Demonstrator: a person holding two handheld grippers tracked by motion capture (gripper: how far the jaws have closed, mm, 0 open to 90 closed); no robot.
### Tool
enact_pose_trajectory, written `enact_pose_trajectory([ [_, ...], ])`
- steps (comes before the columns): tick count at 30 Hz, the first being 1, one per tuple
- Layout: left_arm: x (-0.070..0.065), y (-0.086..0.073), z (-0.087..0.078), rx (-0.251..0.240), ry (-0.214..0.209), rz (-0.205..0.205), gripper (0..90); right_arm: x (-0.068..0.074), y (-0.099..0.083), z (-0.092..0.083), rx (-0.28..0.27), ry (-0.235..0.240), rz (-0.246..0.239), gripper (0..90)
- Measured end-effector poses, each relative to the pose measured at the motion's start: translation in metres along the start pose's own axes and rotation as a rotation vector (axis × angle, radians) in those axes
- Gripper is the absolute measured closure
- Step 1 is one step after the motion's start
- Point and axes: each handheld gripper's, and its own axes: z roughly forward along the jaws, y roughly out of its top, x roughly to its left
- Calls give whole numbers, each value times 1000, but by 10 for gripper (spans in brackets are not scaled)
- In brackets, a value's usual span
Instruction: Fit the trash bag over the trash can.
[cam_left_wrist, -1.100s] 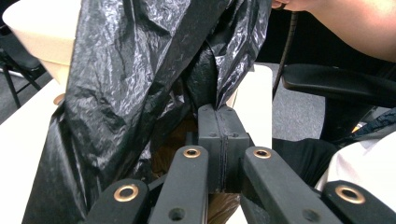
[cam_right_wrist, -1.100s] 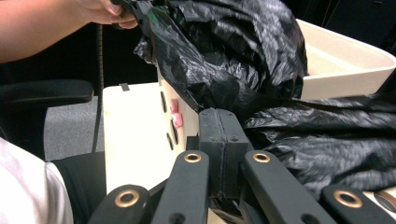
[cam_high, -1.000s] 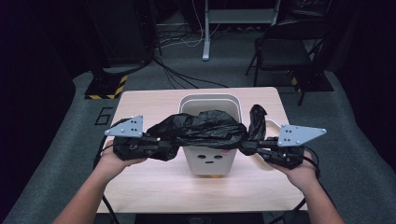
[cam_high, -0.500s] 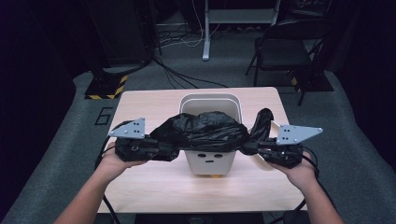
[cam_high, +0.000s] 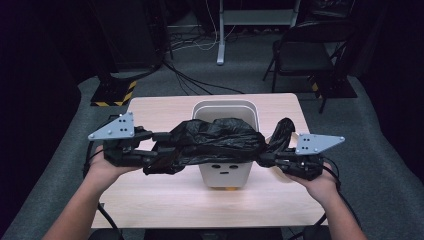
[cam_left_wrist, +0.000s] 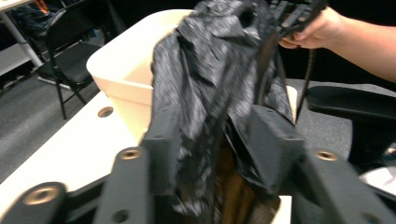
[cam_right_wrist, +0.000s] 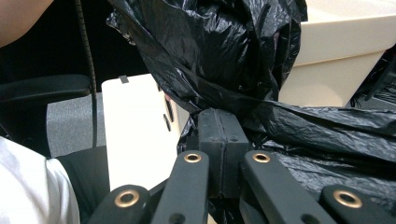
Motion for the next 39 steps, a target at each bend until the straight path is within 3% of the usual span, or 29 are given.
enact_pose_trajectory([
  [3, 1, 6, 9, -11, 2, 23, 430, 0, 0, 0, 0, 0, 1, 899],
  [6, 1, 15, 21, 6, 5, 64, 434, -1, 0, 0, -1, 0, 0, 899],
  [9, 4, 22, 27, 14, 1, 86, 557, -1, 0, -1, 1, -1, -2, 899],
  [11, 7, 25, 32, 26, -15, 87, 682, -1, 0, -1, 1, 0, -4, 899],
  [15, 13, 28, 39, 46, -17, 74, 851, -2, -1, -3, -1, -1, -4, 899],
  [18, 23, 31, 42, 51, 13, 63, 893, -2, -1, -4, -3, -1, -6, 899],
  [28, 69, 30, 67, 89, 107, -49, 898, -1, -2, -8, 0, -2, -14, 900],
  [34, 90, 24, 76, 88, 157, -126, 898, 0, -2, -12, -3, 1, -22, 900],
  [39, 100, 20, 82, 104, 187, -165, 899, 3, -3, -18, -14, -6, -27, 900],
])
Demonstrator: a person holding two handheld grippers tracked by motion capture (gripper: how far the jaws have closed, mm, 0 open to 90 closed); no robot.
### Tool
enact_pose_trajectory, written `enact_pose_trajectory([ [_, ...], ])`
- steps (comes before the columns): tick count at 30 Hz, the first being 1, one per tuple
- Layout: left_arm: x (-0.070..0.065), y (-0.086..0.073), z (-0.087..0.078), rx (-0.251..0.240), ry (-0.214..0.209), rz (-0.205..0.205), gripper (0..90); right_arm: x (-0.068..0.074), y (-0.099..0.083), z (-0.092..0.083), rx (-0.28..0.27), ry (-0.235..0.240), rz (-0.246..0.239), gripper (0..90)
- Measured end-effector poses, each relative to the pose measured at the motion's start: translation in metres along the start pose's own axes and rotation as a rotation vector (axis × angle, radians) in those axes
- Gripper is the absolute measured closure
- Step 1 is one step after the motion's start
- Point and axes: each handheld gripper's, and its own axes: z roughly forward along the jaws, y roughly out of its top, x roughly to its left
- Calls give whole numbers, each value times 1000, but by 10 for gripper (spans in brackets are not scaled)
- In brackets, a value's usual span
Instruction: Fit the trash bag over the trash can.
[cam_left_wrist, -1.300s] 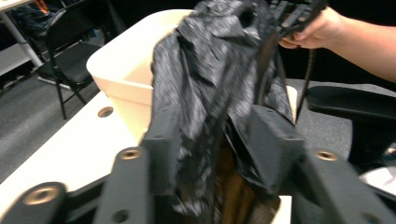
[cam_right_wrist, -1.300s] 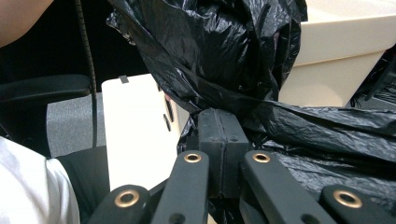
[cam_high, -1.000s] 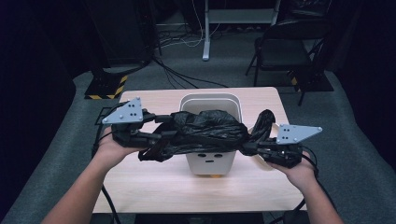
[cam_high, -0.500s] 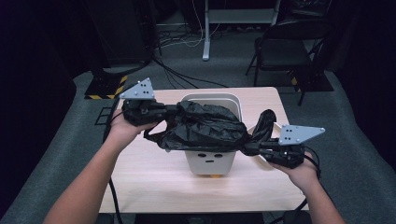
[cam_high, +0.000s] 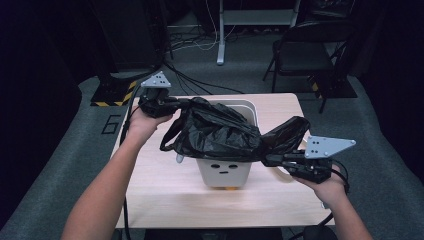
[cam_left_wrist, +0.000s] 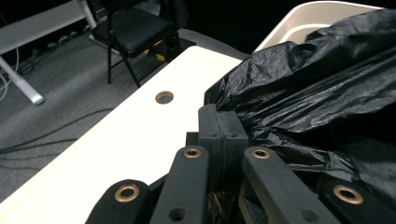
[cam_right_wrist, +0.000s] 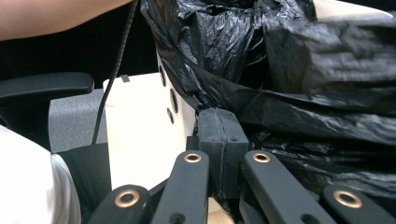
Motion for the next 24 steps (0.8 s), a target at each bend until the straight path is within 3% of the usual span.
enact_pose_trajectory([
  [2, 2, 0, 2, 7, 17, -5, 899, 0, 0, -2, -2, -1, -4, 900],
  [4, 3, -1, 4, 4, 4, -31, 898, 1, 0, -5, -2, -2, 0, 900],
  [7, -1, -2, 3, -3, -10, -7, 898, 1, 1, -6, 11, -2, 5, 890],
  [14, 0, -3, -2, -16, -21, -2, 898, 1, 8, -25, -41, -4, 16, 828],
  [24, -1, -3, -6, -20, -24, 5, 895, 4, 31, -45, -53, -13, 10, 784],
])
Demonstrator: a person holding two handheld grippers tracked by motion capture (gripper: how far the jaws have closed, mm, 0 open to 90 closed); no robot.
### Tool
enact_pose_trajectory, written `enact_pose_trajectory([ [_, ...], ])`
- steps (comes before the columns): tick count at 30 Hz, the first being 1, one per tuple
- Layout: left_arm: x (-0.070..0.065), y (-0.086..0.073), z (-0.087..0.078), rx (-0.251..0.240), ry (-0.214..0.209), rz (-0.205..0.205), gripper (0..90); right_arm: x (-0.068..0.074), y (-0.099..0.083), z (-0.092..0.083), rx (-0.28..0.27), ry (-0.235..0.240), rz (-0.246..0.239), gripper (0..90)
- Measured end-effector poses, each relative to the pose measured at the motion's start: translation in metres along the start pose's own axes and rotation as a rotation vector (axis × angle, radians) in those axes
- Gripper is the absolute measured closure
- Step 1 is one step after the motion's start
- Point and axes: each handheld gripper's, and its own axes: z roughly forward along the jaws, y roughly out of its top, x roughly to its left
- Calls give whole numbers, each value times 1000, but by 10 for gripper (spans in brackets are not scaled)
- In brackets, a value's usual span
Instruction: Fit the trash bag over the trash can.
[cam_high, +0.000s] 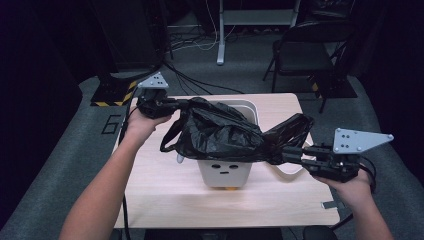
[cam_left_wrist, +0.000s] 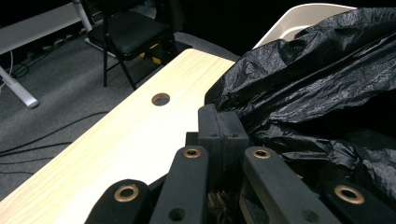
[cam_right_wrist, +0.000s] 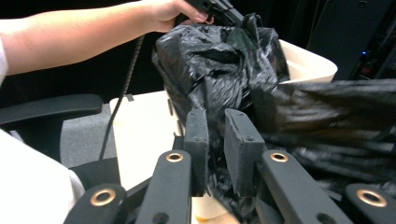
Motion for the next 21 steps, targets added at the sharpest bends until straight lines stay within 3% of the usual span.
enact_pose_trajectory([
  [9, 1, 1, 0, 3, 0, 7, 895, -10, 26, 26, 28, -13, -31, 696],
  [13, 1, 0, 0, 5, -3, 7, 895, -17, 32, 41, 69, -47, -64, 610],
  [16, 1, 0, 0, 4, -2, 8, 895, -24, 33, 51, 115, -46, -57, 552],
  [21, 2, -1, -1, -3, 0, 5, 895, -34, 29, 56, 132, -33, -33, 614],
])
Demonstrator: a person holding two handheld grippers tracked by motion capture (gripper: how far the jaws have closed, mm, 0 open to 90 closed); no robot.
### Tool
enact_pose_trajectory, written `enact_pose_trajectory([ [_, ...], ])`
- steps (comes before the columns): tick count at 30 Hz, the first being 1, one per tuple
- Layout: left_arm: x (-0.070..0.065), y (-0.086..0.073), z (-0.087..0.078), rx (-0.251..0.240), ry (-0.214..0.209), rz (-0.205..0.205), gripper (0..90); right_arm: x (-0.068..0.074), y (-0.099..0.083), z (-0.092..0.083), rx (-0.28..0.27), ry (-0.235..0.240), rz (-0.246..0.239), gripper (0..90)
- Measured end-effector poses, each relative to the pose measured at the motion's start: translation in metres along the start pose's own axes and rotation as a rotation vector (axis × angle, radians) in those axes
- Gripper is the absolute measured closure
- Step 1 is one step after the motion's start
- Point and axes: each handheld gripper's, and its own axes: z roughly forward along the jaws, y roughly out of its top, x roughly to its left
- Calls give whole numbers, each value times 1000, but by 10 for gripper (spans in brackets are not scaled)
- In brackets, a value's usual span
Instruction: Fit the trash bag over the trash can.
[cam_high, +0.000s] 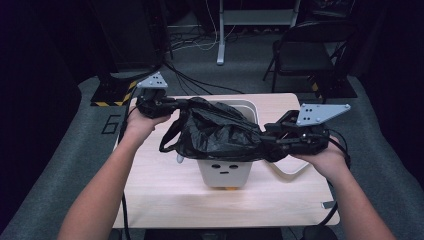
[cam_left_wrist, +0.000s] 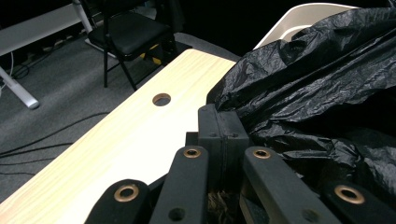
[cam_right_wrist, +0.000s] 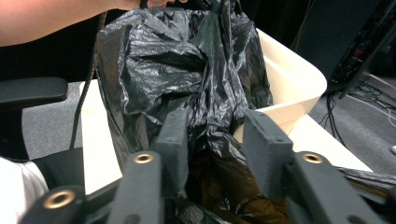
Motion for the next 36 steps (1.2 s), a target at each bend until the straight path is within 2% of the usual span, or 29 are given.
enact_pose_trajectory([
  [4, 0, -1, 0, -3, -1, 3, 894, -6, -3, 1, 30, 3, 12, 604],
  [6, 1, -1, 0, -1, -1, 5, 895, -10, -5, 3, 42, 19, 21, 604],
  [11, 1, -1, 1, -4, 1, 4, 895, -10, -4, 7, 73, 19, -4, 777],
  [13, 1, -1, 1, -8, 1, 3, 894, -11, -3, 6, 61, 2, -14, 863],
  [15, 3, -1, 2, -12, -1, -1, 895, -14, -2, 4, 49, -26, -9, 894],
  [18, 4, -1, 3, -17, 6, -6, 892, -23, 0, 4, 28, -74, 11, 899],
  [19, 5, -1, 4, -16, 7, -5, 893, -27, 1, 6, 28, -97, 15, 899],
  [24, 9, -3, 8, -14, 14, -16, 893, -45, 2, 17, 41, -151, 30, 900],
  [31, 15, -8, 14, -4, 15, -34, 894, -70, -3, 35, 61, -179, 91, 900],
  [36, 14, -11, 18, 2, 23, -38, 892, -77, -10, 46, 82, -181, 123, 900],
])
